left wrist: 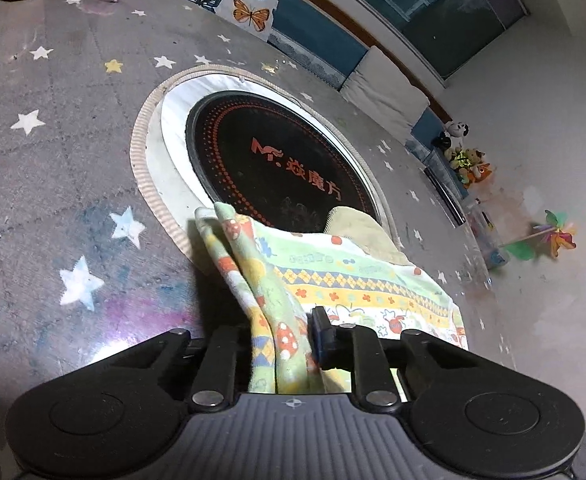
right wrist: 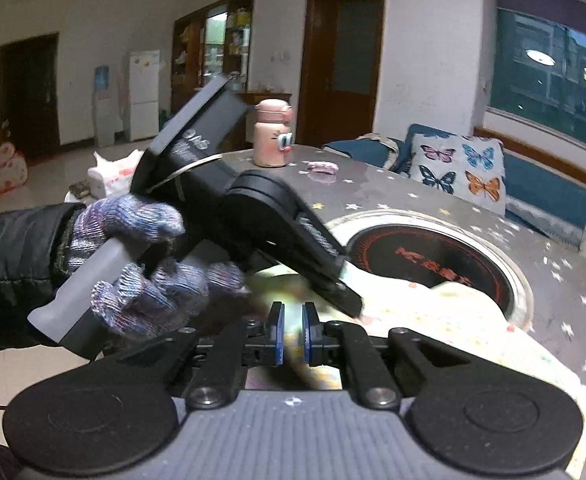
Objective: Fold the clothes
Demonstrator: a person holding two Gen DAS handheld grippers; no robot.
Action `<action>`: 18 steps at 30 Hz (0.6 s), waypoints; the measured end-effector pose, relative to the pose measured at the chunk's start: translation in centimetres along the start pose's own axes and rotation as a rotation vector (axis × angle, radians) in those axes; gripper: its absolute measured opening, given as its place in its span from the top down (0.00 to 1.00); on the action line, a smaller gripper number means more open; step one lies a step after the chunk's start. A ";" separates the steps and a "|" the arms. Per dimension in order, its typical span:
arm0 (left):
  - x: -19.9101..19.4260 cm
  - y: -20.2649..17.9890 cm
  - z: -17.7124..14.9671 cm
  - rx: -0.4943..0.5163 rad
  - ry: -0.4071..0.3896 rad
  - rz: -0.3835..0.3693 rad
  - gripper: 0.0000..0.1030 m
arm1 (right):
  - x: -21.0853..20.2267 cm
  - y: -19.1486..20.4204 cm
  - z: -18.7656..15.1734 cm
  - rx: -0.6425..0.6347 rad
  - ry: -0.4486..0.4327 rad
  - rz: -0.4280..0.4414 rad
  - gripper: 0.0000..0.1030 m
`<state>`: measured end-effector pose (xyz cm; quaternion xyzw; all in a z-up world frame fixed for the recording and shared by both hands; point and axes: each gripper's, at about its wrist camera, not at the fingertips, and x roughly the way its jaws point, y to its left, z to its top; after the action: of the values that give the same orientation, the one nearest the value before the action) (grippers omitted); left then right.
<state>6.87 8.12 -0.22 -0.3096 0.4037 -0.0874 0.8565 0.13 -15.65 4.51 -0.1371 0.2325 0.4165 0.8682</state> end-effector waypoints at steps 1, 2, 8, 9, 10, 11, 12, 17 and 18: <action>0.0 0.0 0.0 0.001 -0.001 0.001 0.81 | -0.2 -0.7 -0.2 0.021 0.002 -0.013 0.92; 0.0 0.0 0.0 0.003 -0.002 0.002 0.81 | -0.5 -1.5 -0.4 0.043 0.007 -0.033 0.92; 0.1 -0.2 -0.1 0.011 -0.006 0.009 0.81 | 0.8 -7.7 -1.0 0.154 0.054 -0.205 0.92; 0.1 -0.2 -0.2 0.010 -0.008 0.010 0.81 | 1.3 -8.7 -1.1 0.172 0.056 -0.221 0.92; 0.1 -0.2 -0.2 0.011 -0.009 0.011 0.81 | 1.8 -9.5 -1.2 0.186 0.058 -0.237 0.92; 0.1 -0.3 -0.2 0.014 -0.009 0.013 0.81 | 2.4 -10.2 -1.3 0.198 0.061 -0.253 0.92; 0.1 -0.3 -0.2 0.017 -0.009 0.015 0.81 | 3.0 -11.0 -1.3 0.212 0.068 -0.261 0.92; 0.2 -0.5 -0.1 0.026 -0.008 0.022 0.81 | 5.7 -13.7 -2.1 0.255 0.103 -0.314 0.92; 0.2 -0.5 -0.1 0.029 -0.009 0.022 0.81 | 5.7 -14.0 -2.4 0.263 0.105 -0.326 0.92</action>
<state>6.94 7.61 -0.11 -0.2931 0.4022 -0.0823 0.8635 13.54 -21.54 0.17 -0.0800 0.3043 0.2292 0.9211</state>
